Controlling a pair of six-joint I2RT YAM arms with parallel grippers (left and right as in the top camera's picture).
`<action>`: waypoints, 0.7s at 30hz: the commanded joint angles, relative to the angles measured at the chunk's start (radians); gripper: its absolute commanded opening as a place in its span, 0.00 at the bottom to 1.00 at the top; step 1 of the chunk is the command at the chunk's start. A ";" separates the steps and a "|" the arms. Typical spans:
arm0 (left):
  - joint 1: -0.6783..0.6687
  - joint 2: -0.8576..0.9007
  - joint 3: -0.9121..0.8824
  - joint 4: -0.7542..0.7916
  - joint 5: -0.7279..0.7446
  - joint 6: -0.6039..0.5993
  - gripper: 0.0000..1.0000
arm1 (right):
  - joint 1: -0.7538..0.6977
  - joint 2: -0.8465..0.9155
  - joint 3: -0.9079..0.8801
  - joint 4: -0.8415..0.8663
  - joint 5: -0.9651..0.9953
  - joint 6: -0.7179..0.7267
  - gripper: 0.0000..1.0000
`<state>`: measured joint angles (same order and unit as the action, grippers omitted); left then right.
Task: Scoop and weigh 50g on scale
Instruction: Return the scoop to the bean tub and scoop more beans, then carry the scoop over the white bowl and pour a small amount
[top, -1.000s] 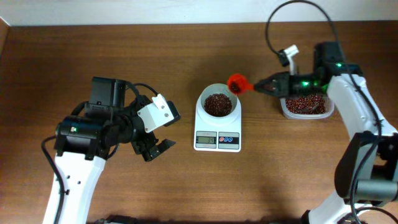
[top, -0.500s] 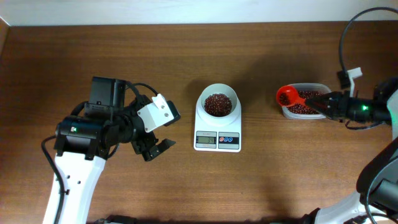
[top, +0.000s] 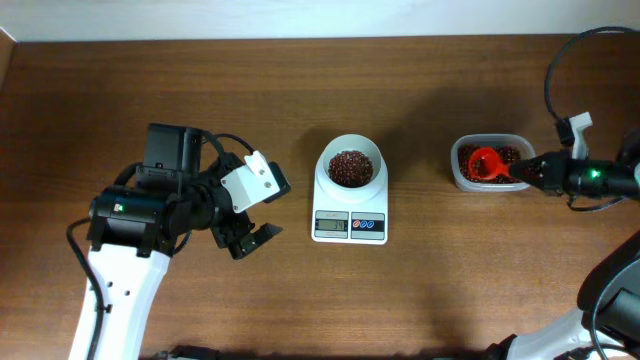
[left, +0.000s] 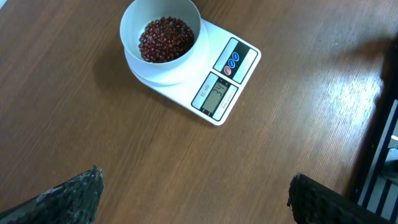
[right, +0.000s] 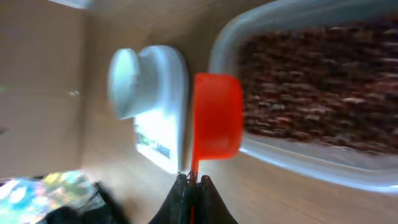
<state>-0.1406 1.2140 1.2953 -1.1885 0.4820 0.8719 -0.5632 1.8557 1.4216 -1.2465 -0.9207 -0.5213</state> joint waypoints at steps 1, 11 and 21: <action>0.004 -0.004 0.014 0.000 0.007 0.005 0.99 | 0.000 -0.019 0.005 0.094 0.129 0.124 0.04; 0.004 -0.004 0.014 0.000 0.007 0.005 0.99 | 0.090 -0.017 -0.008 0.262 0.331 0.250 0.04; 0.004 -0.004 0.014 0.000 0.007 0.005 0.99 | 0.216 0.034 -0.025 0.275 0.320 0.276 0.04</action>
<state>-0.1406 1.2140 1.2957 -1.1889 0.4820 0.8719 -0.3508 1.8561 1.4151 -0.9718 -0.5911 -0.2565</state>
